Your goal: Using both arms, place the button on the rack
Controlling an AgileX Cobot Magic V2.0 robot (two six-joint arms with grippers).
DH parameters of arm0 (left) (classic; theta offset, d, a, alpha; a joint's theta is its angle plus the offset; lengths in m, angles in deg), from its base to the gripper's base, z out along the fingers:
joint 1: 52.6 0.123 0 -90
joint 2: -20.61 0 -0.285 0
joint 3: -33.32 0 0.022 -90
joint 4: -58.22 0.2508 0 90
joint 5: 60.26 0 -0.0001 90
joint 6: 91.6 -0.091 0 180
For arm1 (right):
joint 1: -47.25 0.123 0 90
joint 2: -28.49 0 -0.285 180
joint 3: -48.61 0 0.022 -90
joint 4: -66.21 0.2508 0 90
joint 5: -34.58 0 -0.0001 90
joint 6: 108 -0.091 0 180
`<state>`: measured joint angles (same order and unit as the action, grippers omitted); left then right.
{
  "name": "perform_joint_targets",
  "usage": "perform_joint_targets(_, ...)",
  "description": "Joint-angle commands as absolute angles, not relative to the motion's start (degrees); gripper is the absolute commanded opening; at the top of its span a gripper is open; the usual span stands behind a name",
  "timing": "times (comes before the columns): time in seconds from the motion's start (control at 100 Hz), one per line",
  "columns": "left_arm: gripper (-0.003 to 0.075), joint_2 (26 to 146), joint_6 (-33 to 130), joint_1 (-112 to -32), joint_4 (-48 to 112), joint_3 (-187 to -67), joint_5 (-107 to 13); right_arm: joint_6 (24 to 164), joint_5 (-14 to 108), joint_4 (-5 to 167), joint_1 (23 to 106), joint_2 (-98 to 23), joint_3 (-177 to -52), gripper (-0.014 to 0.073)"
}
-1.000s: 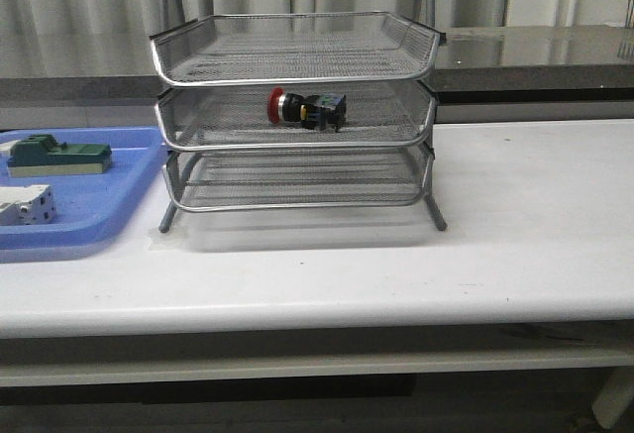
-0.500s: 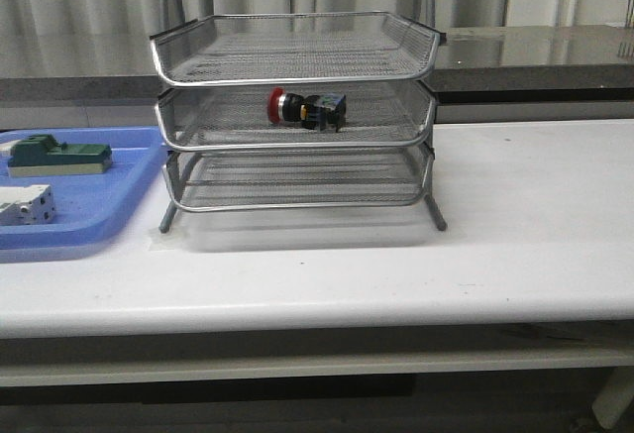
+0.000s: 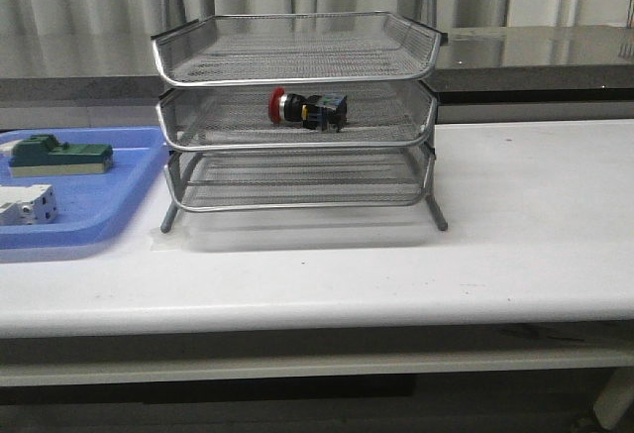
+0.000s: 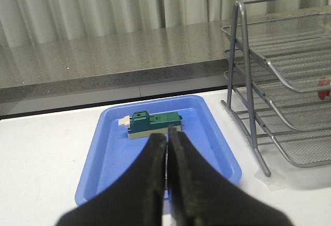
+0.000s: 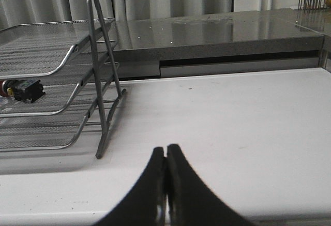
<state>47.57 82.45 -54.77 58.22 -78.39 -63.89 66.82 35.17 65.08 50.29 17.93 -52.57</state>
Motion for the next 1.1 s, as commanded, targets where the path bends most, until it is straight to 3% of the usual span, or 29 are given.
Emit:
perform_joint_targets(0.0, 0.0004, 44.7, 83.7, -54.6, 58.6, -77.6, -68.3, 67.3, 30.4, 65.0, 49.9, 17.6, -53.5, -0.0069)
perform_joint_targets(0.58, 0.0004, 26.1, 93.2, -51.0, 62.7, -66.7, -64.7, 67.3, 30.4, 65.0, 49.9, 17.6, -53.5, -0.0069)
perform_joint_targets(1.09, 0.0004, 26.2, 93.2, -51.0, 63.7, -66.7, -64.5, 67.3, 30.4, 65.0, 49.9, 17.6, -53.5, -0.0069)
